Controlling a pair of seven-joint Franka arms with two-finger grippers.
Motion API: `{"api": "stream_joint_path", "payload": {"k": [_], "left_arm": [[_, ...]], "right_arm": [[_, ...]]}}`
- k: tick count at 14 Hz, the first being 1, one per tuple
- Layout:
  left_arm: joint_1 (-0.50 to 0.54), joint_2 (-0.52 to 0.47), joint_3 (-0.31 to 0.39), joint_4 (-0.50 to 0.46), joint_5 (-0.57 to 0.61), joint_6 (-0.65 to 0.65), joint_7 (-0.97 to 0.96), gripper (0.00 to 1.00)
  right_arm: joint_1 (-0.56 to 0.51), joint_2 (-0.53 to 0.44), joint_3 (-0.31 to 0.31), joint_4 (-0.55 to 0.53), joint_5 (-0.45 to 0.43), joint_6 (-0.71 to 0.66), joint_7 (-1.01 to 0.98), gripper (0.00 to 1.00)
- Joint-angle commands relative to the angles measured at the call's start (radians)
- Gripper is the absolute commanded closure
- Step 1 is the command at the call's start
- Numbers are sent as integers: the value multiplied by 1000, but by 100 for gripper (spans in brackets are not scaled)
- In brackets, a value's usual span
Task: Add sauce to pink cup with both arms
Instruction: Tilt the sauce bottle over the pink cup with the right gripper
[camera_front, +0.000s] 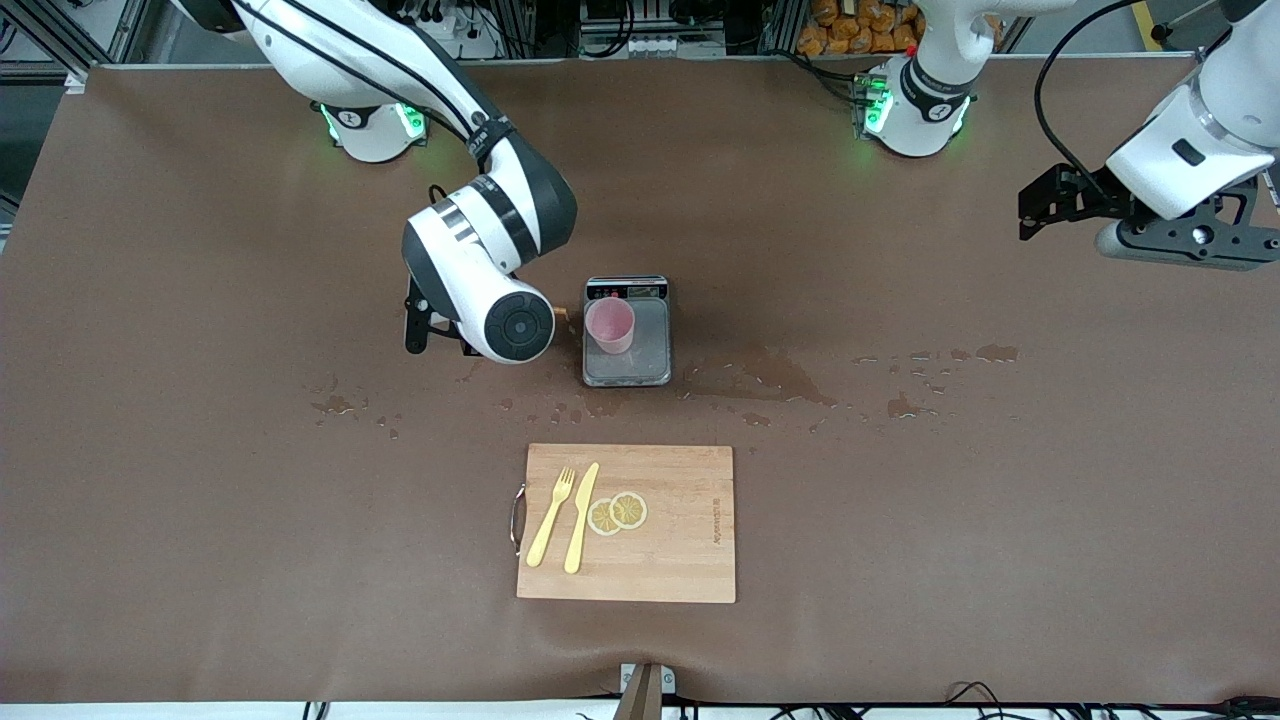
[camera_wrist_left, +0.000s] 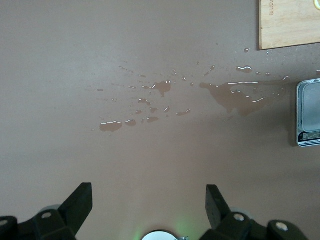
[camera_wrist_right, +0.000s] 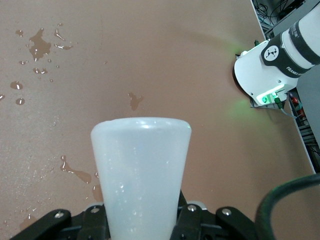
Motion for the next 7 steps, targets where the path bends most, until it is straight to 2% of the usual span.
{"api": "stream_joint_path", "payload": {"k": [1, 4, 6, 7], "left_arm": [[-5, -21, 6, -20, 19, -1, 6, 0], [-5, -24, 1, -20, 18, 24, 1, 0], [-7, -24, 1, -20, 19, 42, 1, 0], [-7, -24, 1, -19, 18, 42, 3, 0]], "right_arm": [[15, 18, -6, 46, -22, -33, 38, 75], [15, 32, -6, 63, -19, -29, 46, 81], [23, 43, -6, 73, -19, -26, 46, 98], [23, 43, -5, 77, -17, -28, 46, 98]]}}
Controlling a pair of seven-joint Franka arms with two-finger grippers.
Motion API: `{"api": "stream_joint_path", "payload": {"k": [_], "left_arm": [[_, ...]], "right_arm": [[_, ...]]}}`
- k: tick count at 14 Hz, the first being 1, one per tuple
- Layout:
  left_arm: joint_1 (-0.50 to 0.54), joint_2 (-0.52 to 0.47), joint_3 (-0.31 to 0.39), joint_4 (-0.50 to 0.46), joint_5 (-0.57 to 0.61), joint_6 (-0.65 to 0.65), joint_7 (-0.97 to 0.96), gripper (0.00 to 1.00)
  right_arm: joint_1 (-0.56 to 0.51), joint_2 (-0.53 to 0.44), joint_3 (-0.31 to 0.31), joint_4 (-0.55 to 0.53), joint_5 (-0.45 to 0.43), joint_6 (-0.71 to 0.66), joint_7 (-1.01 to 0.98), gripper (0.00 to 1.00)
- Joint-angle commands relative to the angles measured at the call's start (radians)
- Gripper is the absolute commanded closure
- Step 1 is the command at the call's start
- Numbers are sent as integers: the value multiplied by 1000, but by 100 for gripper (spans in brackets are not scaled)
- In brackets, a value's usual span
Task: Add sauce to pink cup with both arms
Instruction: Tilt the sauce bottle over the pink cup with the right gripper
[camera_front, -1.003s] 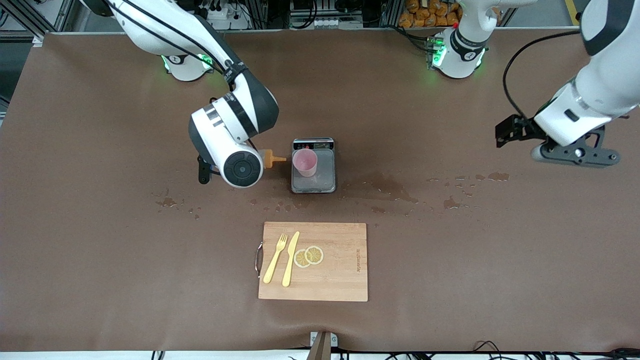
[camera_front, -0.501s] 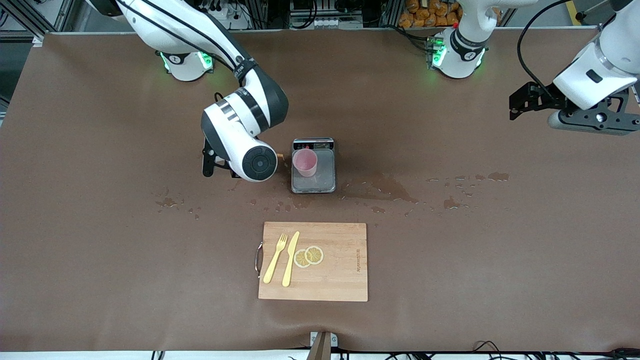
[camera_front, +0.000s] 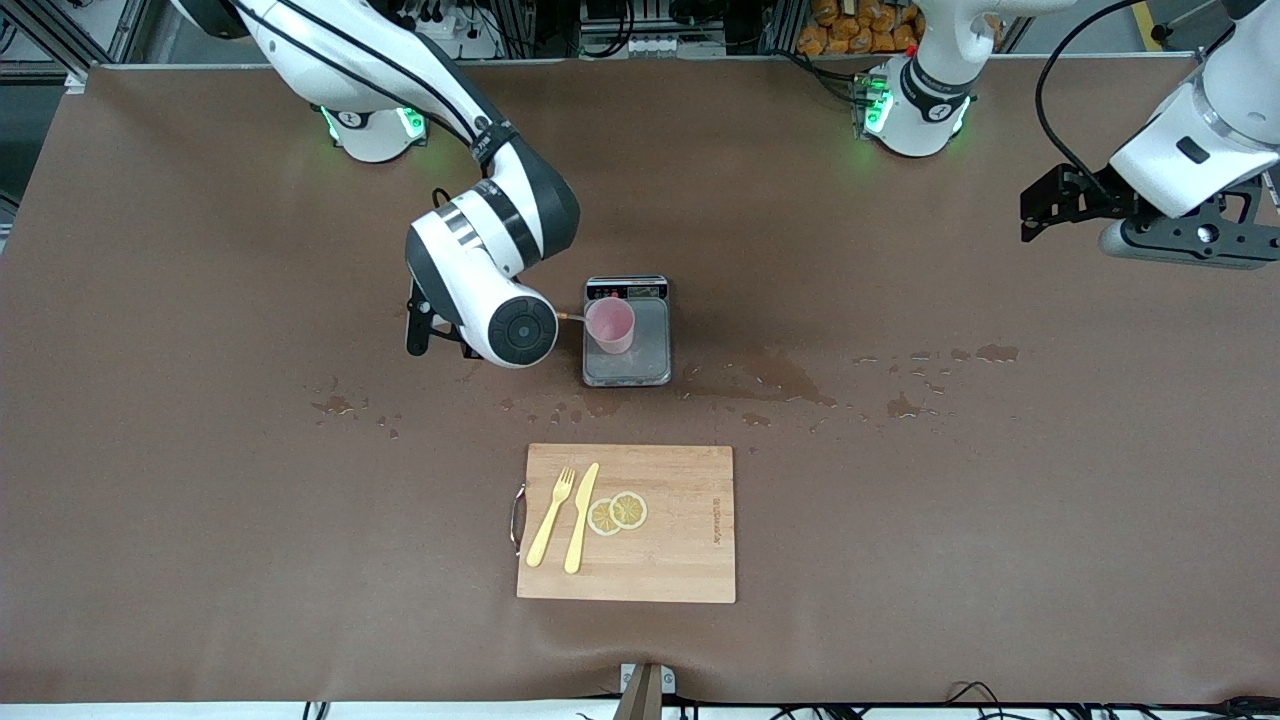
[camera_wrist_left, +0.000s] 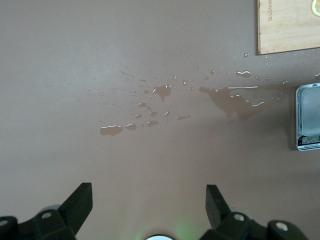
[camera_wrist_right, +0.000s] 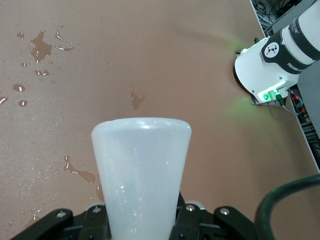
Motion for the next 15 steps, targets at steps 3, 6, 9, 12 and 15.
{"api": "stream_joint_path", "payload": {"k": [3, 6, 9, 12, 15], "left_arm": [[-6, -19, 2, -13, 18, 24, 0, 0], [-6, -21, 2, -4, 18, 21, -10, 0], [-8, -12, 2, -1, 31, 24, -11, 0], [-14, -10, 2, 4, 41, 27, -10, 0], [-17, 7, 2, 2, 50, 32, -11, 0]], "right_arm": [[20, 19, -5, 51, -10, -23, 30, 99], [23, 27, -5, 49, -10, -21, 29, 100], [8, 24, -3, 54, -10, -21, 15, 100], [-47, 10, 4, 61, 9, -18, -43, 99], [-131, -20, 4, 83, 110, -14, -163, 99]]}}
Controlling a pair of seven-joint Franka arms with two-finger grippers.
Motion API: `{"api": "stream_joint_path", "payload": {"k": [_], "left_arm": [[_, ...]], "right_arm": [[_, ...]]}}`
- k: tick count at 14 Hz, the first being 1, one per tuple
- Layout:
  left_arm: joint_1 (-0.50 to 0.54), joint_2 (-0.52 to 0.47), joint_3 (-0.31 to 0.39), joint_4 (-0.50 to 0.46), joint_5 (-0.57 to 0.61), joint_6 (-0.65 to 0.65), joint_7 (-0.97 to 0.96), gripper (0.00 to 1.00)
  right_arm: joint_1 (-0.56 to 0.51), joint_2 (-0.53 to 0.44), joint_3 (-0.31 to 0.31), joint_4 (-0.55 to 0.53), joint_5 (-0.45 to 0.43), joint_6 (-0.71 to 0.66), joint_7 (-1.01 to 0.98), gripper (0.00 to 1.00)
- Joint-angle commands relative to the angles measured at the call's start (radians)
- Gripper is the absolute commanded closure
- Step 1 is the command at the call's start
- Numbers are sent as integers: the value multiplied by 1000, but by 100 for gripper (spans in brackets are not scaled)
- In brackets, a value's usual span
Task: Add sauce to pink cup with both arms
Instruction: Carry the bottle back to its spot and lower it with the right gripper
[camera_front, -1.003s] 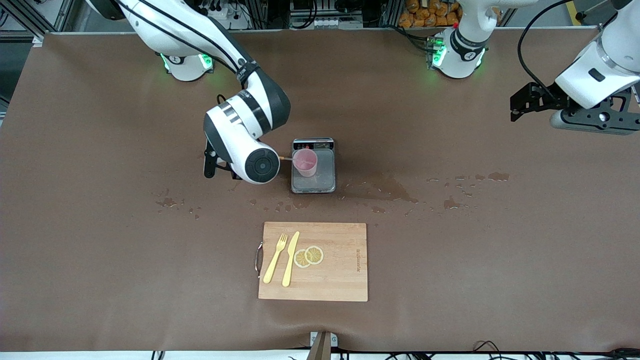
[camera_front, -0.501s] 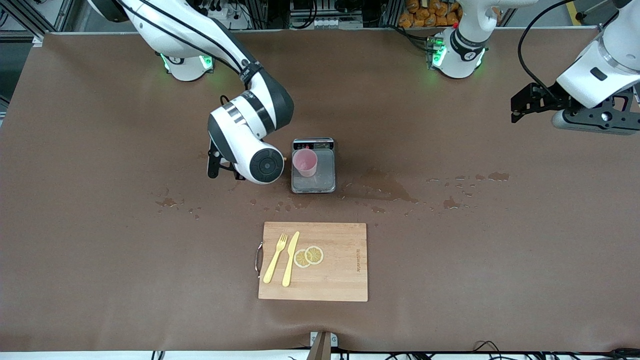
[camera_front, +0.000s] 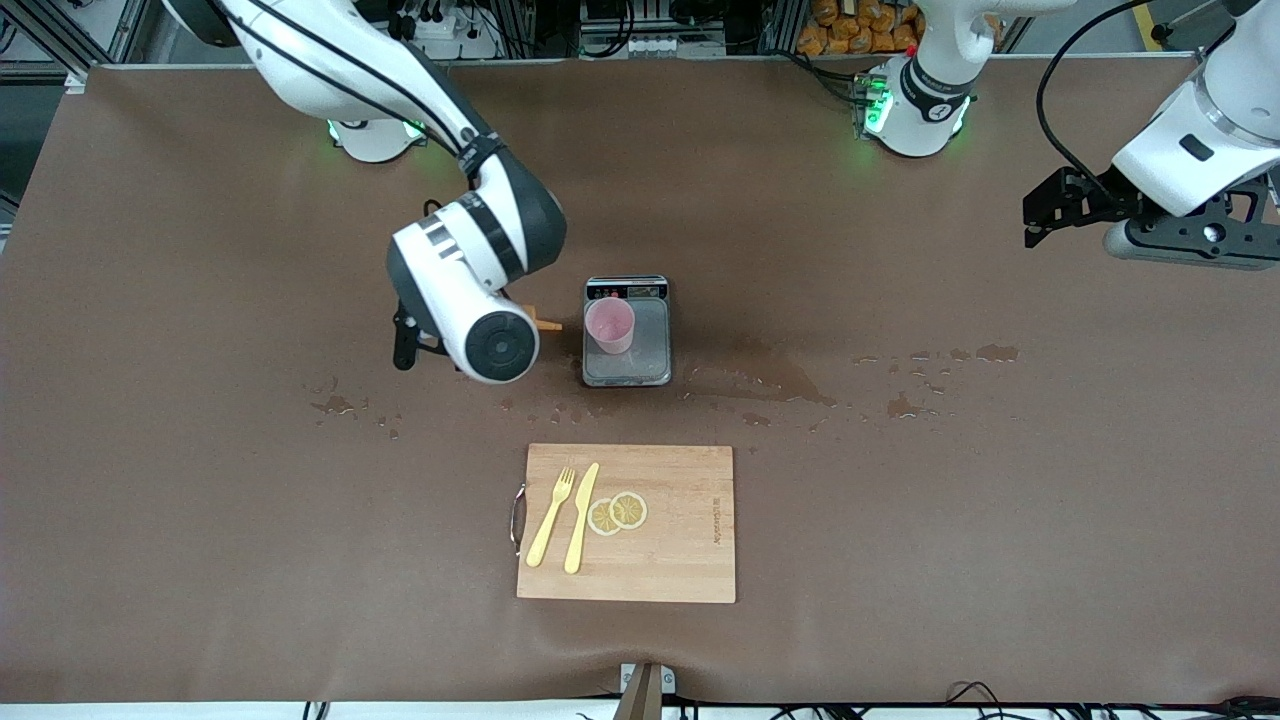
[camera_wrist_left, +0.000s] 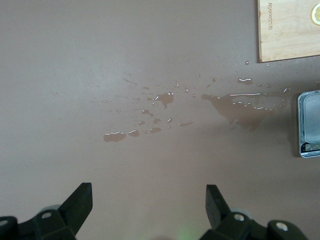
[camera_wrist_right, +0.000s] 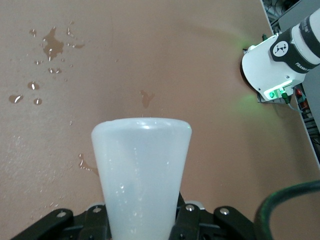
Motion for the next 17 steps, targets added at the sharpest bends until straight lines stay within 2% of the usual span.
{"api": "stream_joint_path", "payload": {"k": [1, 4, 6, 9, 12, 14, 17], "left_arm": [[-17, 8, 2, 2, 52, 9, -13, 0], [-10, 23, 0, 15, 47, 19, -13, 0], [-3, 26, 0, 37, 41, 22, -8, 0], [-11, 20, -2, 38, 37, 22, -7, 0], [-11, 15, -8, 43, 31, 22, -2, 0], [-5, 15, -6, 43, 21, 22, 5, 0], [0, 15, -2, 43, 20, 17, 4, 0]], "right_arm": [[-112, -49, 11, 23, 118, -4, -131, 99], [-241, -77, 11, 23, 251, -2, -292, 91], [-327, -92, 8, 23, 355, -7, -396, 90], [-432, -92, 9, 15, 448, -18, -551, 90], [-519, -82, 8, 9, 579, -28, -665, 90], [-553, -79, 8, -11, 603, -29, -737, 90], [-633, -66, 6, -56, 698, -30, -838, 90]]}}
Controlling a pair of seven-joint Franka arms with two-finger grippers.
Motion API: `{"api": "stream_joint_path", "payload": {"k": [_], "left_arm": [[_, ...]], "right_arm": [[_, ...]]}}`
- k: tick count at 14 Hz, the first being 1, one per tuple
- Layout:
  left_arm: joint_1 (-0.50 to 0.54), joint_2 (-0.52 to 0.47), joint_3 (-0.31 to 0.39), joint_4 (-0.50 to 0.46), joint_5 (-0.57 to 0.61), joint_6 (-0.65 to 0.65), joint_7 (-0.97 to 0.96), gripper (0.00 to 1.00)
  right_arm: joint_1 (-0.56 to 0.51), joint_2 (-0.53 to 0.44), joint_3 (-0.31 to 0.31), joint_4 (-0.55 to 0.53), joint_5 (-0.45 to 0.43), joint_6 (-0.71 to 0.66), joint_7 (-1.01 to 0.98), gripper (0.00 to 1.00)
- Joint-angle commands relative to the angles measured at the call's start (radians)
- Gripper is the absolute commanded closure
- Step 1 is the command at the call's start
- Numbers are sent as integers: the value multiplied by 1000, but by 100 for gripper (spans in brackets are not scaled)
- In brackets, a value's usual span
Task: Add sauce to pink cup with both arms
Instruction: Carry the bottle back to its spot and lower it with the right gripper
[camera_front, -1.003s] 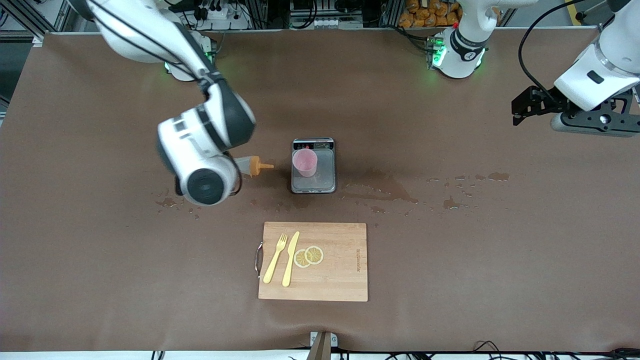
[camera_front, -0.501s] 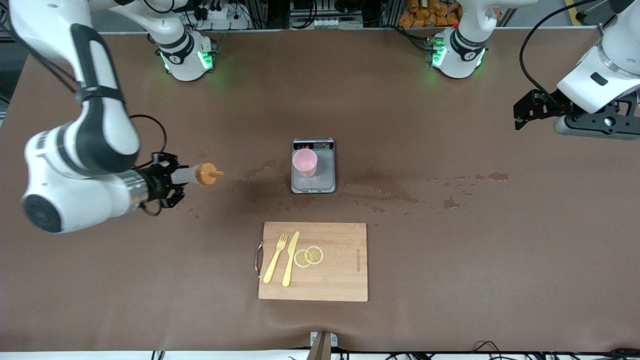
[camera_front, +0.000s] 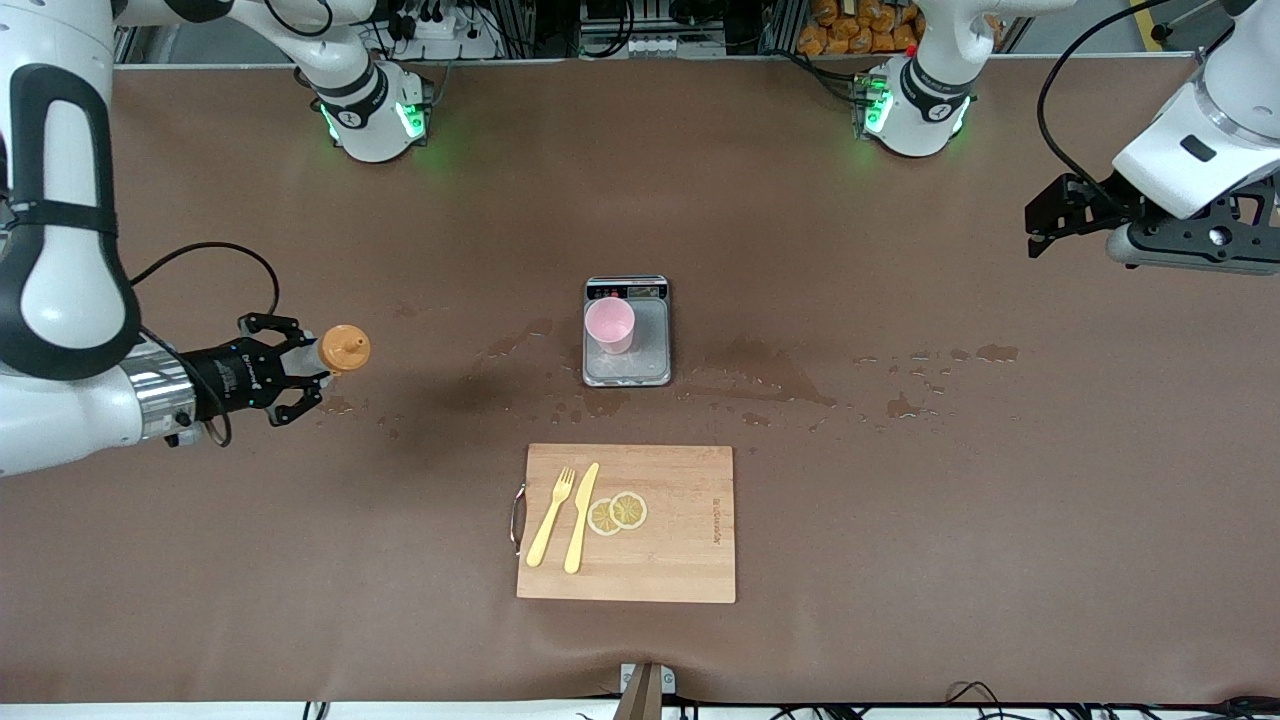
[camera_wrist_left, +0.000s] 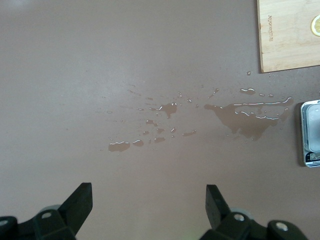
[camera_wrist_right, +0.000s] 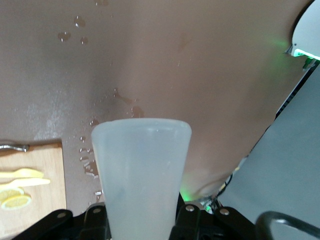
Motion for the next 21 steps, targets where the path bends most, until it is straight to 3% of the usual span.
{"api": "stream_joint_path", "payload": {"k": [1, 6, 12, 13, 14, 21], "left_arm": [[5, -5, 5, 8, -5, -12, 4, 0], [13, -3, 11, 12, -9, -74, -4, 0], [22, -5, 18, 11, -26, -121, -30, 0], [28, -7, 18, 11, -25, -121, -33, 0], [51, -8, 8, 11, -28, -121, -31, 0], [59, -8, 7, 12, -44, -121, -14, 0]], "right_arm": [[-87, -2, 15, -52, 101, -10, -94, 90], [-216, 73, 15, -75, 185, -79, -279, 90], [-374, 199, 15, -92, 191, -124, -585, 88], [-396, 226, 15, -92, 191, -124, -634, 81], [-410, 254, 15, -90, 190, -124, -678, 76], [-469, 392, 13, -86, 188, -111, -840, 78]]}}
